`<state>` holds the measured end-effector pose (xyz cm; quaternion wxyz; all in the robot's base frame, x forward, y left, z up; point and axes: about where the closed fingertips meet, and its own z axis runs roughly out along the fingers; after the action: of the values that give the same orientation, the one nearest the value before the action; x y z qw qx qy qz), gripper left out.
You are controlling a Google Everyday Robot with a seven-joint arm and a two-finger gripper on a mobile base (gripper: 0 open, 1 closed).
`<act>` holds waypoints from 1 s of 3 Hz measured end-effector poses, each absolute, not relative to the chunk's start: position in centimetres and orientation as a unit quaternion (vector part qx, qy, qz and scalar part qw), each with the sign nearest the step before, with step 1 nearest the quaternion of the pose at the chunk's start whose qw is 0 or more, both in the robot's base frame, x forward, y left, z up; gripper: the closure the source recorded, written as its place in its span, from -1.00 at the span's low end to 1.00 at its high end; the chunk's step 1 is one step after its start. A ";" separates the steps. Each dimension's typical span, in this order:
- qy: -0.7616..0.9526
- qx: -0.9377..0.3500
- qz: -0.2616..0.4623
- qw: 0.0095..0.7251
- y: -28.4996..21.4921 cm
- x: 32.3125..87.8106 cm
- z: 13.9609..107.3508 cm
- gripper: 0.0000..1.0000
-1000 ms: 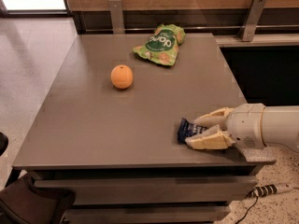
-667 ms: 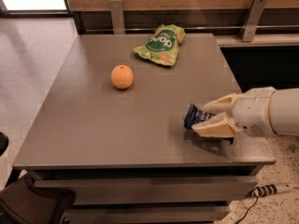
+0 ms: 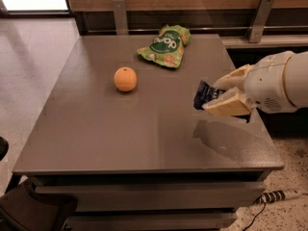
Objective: Move rxbar blueberry near green rice chip bag
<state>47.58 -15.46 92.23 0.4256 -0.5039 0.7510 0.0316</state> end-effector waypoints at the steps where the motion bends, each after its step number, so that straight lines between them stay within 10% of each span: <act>1: 0.737 -0.507 0.022 0.447 -16.2 49.8 94.6 1.00; 3: 0.672 -0.518 0.023 0.529 -16.8 57.6 99.0 1.00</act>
Offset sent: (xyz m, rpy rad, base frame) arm 0.1225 -0.0231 0.0804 0.1100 -0.2746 0.1306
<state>57.65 -16.78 99.03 0.5293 -0.5181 0.6715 0.0235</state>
